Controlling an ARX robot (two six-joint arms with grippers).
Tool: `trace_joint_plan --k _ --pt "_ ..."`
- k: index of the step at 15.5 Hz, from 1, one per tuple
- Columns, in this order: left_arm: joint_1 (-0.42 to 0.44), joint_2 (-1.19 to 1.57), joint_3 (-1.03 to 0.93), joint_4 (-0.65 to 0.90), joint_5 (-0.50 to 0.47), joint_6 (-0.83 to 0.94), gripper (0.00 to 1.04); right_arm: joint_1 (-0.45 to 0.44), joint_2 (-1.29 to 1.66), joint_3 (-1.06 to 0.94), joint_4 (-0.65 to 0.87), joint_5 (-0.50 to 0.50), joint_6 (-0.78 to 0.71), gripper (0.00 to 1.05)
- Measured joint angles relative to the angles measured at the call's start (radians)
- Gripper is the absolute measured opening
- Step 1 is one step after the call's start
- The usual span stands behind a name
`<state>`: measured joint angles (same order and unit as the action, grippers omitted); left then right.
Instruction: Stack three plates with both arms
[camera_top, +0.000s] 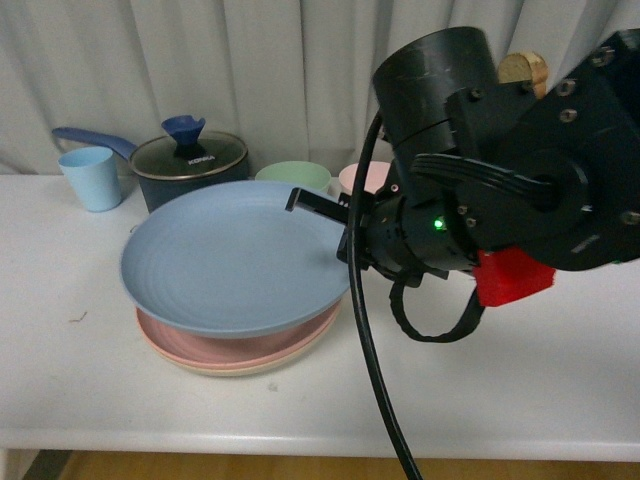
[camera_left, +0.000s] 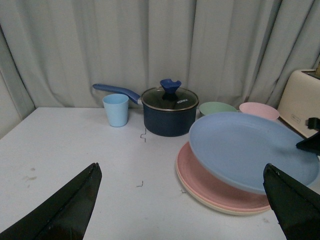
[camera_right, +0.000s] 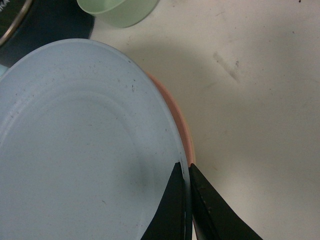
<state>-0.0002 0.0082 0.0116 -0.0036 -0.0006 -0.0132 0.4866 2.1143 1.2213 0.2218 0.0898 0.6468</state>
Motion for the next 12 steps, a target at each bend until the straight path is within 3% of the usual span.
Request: trace_joint_plan --k 3,7,10,12 --pt "0.0 0.0 0.0 0.0 0.0 0.0 0.98 0.045 0.064 0.097 -0.058 0.076 -0.011 0.02" --pt "0.0 0.0 0.0 0.0 0.0 0.0 0.98 0.04 0.083 0.111 -0.082 0.142 -0.019 0.02" --pt "0.0 0.0 0.0 0.0 0.0 0.0 0.98 0.021 0.09 0.093 -0.095 0.125 -0.022 0.04" --pt "0.0 0.0 0.0 0.0 0.0 0.0 0.98 0.01 0.09 0.088 -0.093 0.091 -0.023 0.26"
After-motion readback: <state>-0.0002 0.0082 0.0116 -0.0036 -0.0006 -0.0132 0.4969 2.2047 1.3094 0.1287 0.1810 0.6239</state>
